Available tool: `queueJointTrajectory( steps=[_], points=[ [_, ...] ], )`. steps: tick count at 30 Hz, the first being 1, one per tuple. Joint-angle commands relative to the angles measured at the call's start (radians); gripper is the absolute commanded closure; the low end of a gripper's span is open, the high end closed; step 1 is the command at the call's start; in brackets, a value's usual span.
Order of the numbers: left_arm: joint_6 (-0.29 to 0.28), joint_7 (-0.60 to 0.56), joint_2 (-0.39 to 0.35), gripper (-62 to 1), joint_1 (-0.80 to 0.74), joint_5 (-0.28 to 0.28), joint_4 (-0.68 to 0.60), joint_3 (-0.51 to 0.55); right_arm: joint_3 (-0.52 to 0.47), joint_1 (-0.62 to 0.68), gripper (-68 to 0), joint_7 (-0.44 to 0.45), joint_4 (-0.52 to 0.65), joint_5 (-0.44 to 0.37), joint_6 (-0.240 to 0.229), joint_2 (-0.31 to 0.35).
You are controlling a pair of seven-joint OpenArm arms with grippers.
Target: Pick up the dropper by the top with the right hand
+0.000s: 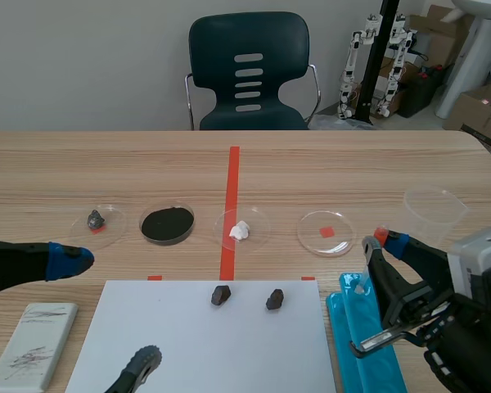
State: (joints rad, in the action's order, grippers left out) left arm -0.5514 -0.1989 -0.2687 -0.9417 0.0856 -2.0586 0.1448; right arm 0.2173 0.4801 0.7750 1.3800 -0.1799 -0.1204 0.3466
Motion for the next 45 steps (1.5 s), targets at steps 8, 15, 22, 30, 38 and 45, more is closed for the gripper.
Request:
queueJointTrajectory(
  steps=[8,15,22,30,38,45],
  points=[
    [0.002,-0.014,0.002,-54.2,-0.003,-0.014,-0.003,0.002,-0.011,-0.003,-9.5,0.017,0.013,-0.007,0.000,0.014],
    [0.002,-0.014,0.002,-54.2,-0.003,-0.014,-0.003,0.002,-0.011,-0.003,-9.6,0.020,0.013,-0.007,0.000,0.014],
    [0.002,-0.014,0.002,-54.2,-0.003,-0.014,-0.003,0.002,-0.011,-0.003,-9.6,0.020,0.013,-0.007,0.000,0.014],
    [0.002,-0.014,0.002,-54.2,-0.003,-0.014,-0.003,0.002,-0.016,-0.003,-9.6,0.006,0.013,-0.019,0.000,0.017],
    [0.002,-0.014,0.002,-54.2,-0.003,-0.014,-0.003,0.002,-0.016,0.024,-9.6,-0.012,0.086,-0.064,0.000,0.039],
    [0.002,-0.014,0.002,-54.2,-0.003,-0.014,-0.003,0.002,-0.016,0.085,-9.6,-0.022,0.207,-0.054,0.000,0.067]
  ],
)
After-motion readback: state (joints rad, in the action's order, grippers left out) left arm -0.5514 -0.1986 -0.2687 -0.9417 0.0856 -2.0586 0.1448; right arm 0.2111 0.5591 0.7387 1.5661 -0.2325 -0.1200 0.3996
